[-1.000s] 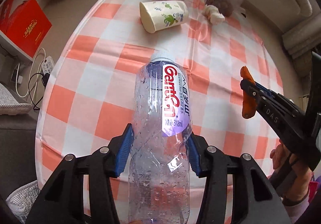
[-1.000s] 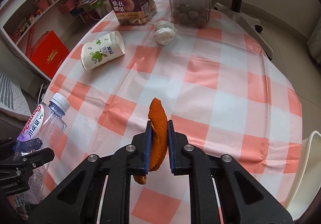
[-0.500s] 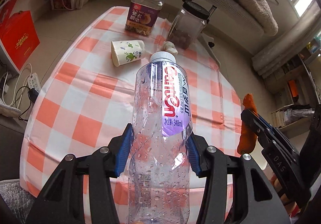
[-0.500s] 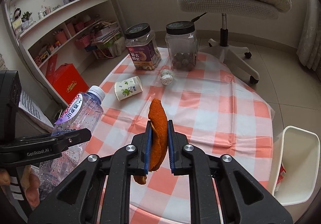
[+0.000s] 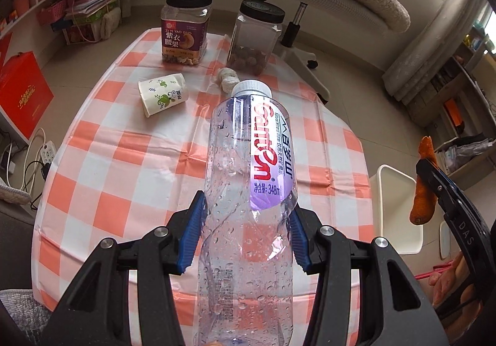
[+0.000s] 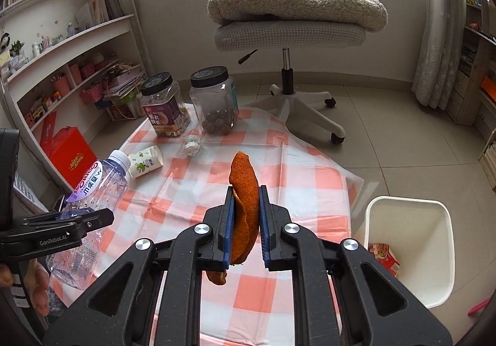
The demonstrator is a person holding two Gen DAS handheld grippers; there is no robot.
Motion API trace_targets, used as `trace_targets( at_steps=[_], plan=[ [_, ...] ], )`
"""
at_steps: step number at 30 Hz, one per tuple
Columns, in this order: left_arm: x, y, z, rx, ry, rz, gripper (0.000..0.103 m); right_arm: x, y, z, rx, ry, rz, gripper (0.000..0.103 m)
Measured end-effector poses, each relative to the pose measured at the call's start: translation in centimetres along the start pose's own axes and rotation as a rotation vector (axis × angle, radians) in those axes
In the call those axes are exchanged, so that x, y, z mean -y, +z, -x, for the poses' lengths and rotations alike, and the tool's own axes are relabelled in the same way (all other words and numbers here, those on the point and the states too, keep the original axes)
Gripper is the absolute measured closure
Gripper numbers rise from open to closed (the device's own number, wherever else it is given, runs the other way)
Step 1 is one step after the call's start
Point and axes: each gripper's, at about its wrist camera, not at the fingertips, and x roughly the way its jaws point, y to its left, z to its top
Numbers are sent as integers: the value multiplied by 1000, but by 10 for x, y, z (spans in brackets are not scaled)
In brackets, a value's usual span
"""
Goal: Collect trash
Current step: 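Carry the orange peel and water bottle to the white bin and release both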
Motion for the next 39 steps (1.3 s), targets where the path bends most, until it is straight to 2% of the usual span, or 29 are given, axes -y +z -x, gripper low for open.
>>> trace_targets(
  at_steps=[14, 21, 24, 25, 28, 30, 32, 39],
  plan=[
    [53, -4, -23, -19, -38, -54, 54, 118, 3, 22, 23, -204, -196, 89],
    [91, -5, -32, -30, -91, -76, 54, 168, -7, 27, -7, -315, -280, 89],
    [112, -8, -38, -34, -119, -93, 54, 188, -12, 30, -23, -350, -313, 85],
    [120, -9, -40, -38, -130, -99, 54, 195, -14, 31, -29, -362, -323, 83],
    [145, -13, -48, -50, -153, -123, 54, 212, -20, 38, -36, -405, -355, 49],
    [162, -17, -54, -59, -168, -143, 54, 223, -23, 44, -30, -420, -372, 44],
    [179, -21, -60, -67, -184, -163, 53, 233, -25, 49, -24, -433, -393, 32],
    [235, -32, -78, -88, -222, -246, 53, 270, -36, 67, -3, -500, -458, 24]
  ],
)
